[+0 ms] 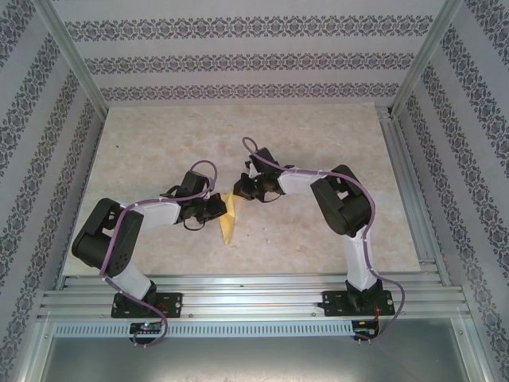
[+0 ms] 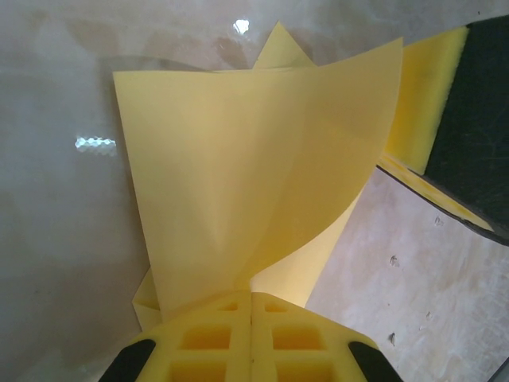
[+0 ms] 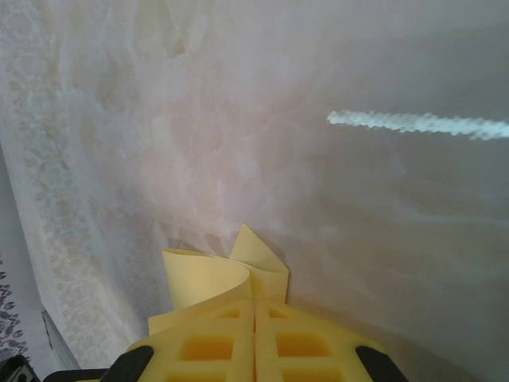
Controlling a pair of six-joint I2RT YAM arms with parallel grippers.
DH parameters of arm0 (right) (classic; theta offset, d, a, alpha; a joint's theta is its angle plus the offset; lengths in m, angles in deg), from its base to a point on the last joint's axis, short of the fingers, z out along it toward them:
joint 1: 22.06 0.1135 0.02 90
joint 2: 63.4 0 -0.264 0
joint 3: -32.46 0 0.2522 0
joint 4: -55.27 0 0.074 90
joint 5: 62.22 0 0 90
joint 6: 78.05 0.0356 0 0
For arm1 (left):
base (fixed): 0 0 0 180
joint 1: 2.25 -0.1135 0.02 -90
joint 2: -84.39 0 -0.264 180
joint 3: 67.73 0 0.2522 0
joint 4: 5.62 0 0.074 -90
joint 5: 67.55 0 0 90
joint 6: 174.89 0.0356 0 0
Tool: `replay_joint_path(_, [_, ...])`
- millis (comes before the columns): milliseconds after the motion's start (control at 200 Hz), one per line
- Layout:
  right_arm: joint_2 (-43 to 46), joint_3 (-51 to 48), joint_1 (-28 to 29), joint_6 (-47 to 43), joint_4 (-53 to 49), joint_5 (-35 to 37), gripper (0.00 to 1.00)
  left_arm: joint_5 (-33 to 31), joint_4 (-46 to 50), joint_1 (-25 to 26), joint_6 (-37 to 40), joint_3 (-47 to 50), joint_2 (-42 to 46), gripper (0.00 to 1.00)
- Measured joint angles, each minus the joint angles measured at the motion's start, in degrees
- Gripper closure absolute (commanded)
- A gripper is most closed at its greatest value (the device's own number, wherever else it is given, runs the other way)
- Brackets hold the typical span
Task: Fold a paper plane with a square sheet of paper (fold left side to right side)
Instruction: Fold the wing for the fifth time at the center of the table.
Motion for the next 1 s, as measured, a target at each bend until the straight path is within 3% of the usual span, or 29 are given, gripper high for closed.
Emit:
replay_joint_path(370, [-1.97, 5.55, 1.18, -4.55, -8.94, 4.11, 0.94, 0.22, -0.07, 0.0, -0.02, 0.0, 1.55, 1.0])
replay_joint_path(635, [-2.01, 5.75, 1.42, -5.49, -9.14, 4.79, 0.9, 0.37, 0.07, -0.13, 0.0, 0.0, 4.98, 1.0])
replay_joint_path(854, [3.87, -4.31, -0.39, -4.02, -1.05, 3.15, 0.74, 0.17, 0.17, -1.64, 0.0, 0.94, 6.97, 1.0])
replay_joint_path(999, [10.29, -10.05, -2.84, -2.58, 0.46, 2.36, 0.72, 0.2, 0.57, -1.84, 0.04, 1.01, 7.78, 1.0])
